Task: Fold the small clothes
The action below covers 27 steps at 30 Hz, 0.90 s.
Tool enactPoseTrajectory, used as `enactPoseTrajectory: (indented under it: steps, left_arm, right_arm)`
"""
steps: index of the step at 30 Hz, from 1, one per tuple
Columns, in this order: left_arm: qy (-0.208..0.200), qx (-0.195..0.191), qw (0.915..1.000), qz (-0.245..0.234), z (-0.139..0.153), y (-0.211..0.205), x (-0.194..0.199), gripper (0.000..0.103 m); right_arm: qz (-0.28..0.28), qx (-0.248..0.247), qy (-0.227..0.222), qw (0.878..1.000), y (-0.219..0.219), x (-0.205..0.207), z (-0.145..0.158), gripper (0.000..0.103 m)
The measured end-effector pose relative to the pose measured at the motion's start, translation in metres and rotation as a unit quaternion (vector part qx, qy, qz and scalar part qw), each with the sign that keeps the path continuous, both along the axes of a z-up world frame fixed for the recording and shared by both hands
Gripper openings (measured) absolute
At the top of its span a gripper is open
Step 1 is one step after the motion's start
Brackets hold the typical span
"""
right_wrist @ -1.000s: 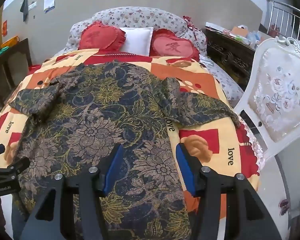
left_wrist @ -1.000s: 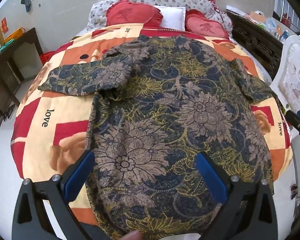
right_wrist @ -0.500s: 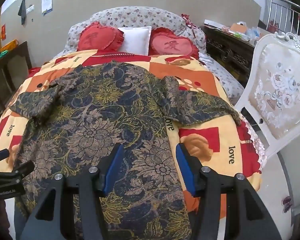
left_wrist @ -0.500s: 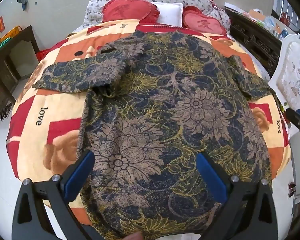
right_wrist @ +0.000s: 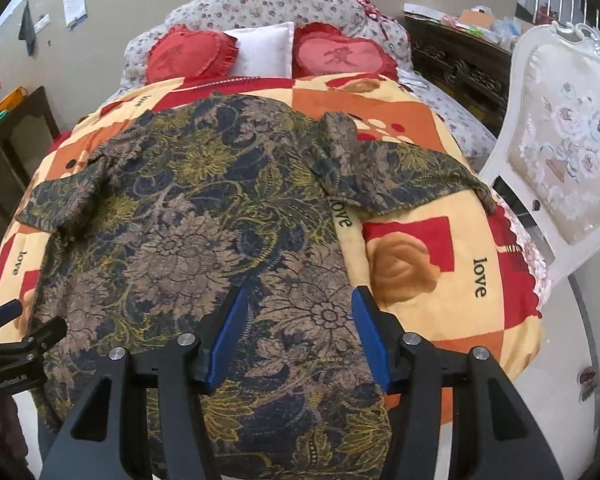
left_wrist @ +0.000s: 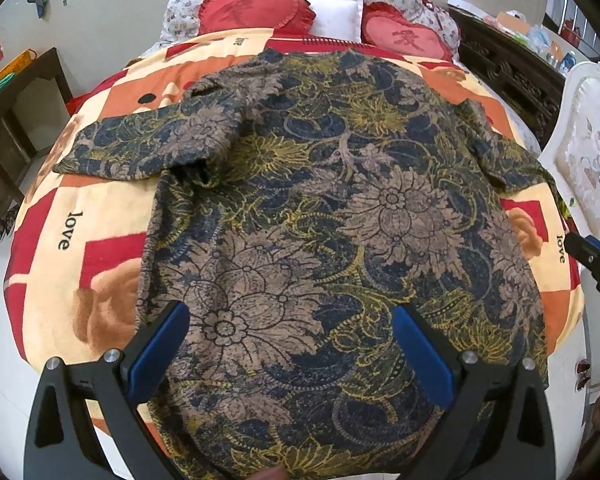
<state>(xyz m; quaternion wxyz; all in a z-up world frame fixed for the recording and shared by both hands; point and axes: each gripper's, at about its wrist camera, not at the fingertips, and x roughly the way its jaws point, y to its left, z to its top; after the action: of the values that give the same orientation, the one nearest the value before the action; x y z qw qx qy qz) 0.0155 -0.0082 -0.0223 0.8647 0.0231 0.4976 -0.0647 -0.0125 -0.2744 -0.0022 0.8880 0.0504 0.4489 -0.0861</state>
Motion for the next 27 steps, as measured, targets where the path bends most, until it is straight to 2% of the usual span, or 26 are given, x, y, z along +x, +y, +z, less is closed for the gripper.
enactPoseTrajectory:
  steps: [5, 19, 24, 27]
  left_arm:
    - [0.000, -0.001, 1.0000, -0.003, -0.002, -0.004, 0.001, 0.103]
    - [-0.003, -0.007, 0.9999, 0.007, -0.004, 0.002, 0.000, 0.103]
    - [-0.023, -0.005, 0.9996, 0.015, -0.001, 0.010, 0.000, 0.103]
    - [-0.046, -0.017, 0.9988, 0.003, 0.004, 0.014, -0.001, 0.103]
  right_arm:
    - [-0.017, -0.035, 0.003, 0.999, -0.006, -0.001, -0.003, 0.056]
    - [-0.021, -0.036, 0.014, 0.999, -0.012, 0.001, -0.008, 0.056]
    - [-0.018, -0.041, 0.014, 0.999, -0.010, 0.001, -0.007, 0.056]
    - [-0.017, -0.047, 0.016, 0.999, -0.007, 0.003, -0.005, 0.056]
